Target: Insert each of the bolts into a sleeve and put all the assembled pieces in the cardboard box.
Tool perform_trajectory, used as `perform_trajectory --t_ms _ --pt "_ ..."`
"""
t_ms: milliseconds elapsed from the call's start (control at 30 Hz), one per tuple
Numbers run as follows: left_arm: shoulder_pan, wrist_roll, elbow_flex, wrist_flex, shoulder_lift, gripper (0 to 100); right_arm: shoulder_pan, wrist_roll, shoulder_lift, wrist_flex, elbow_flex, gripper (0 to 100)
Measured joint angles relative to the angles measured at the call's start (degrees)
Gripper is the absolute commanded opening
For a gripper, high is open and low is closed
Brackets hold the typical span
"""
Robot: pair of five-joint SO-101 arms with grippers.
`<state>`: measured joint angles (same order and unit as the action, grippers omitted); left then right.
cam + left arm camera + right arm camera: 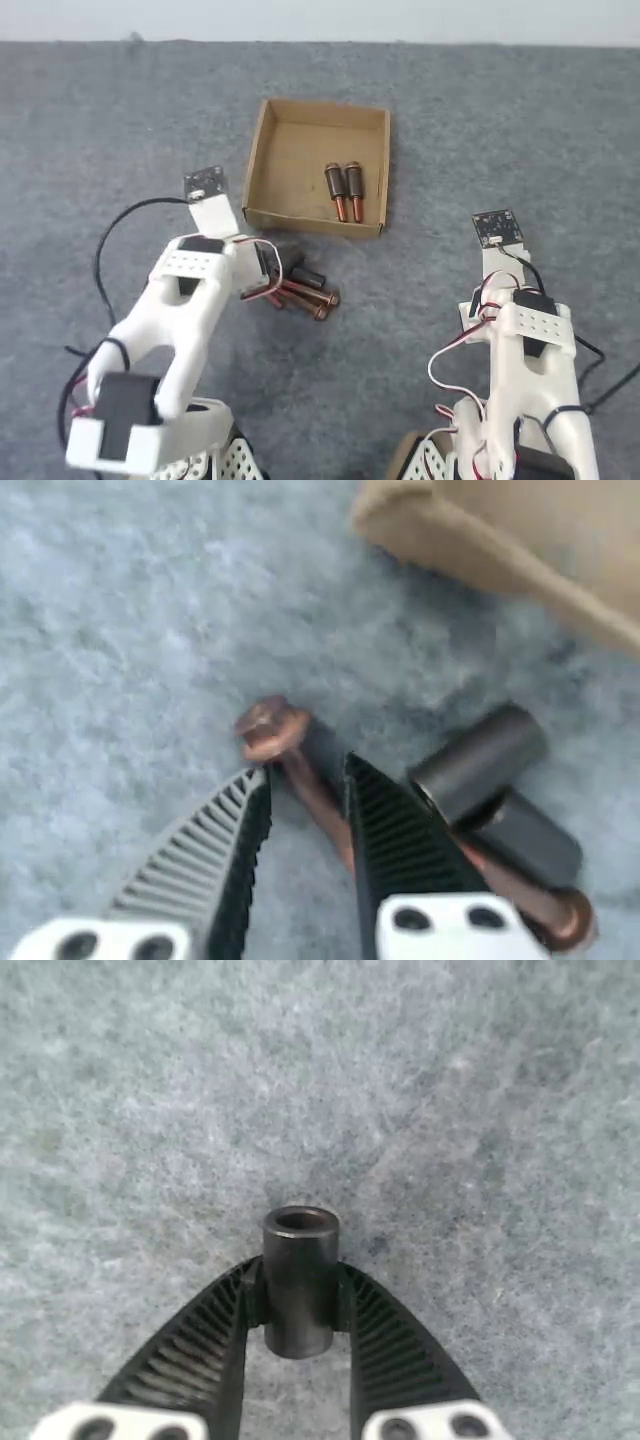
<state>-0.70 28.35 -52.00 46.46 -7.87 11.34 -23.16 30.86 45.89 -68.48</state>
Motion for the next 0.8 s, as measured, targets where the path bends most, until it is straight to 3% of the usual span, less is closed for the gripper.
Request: perform_trajectory --t_ms 167,333,567,800 --pt "-0.9 -0.3 2.0 0.4 1.8 11 0.0 0.0 0.0 0.0 0.0 0.7" --pt "-0.7 0.0 2.1 1.4 1.9 1 0.0 0.0 0.0 0.0 0.0 0.7" --pt "0.8 -1.0 2.3 4.8 1.8 1 0.0 0.0 0.0 0.0 0.0 0.7" --pt "1.0 -14.9 3.2 6.7 1.0 1 0.0 0.0 0.0 0.0 0.0 0.7"
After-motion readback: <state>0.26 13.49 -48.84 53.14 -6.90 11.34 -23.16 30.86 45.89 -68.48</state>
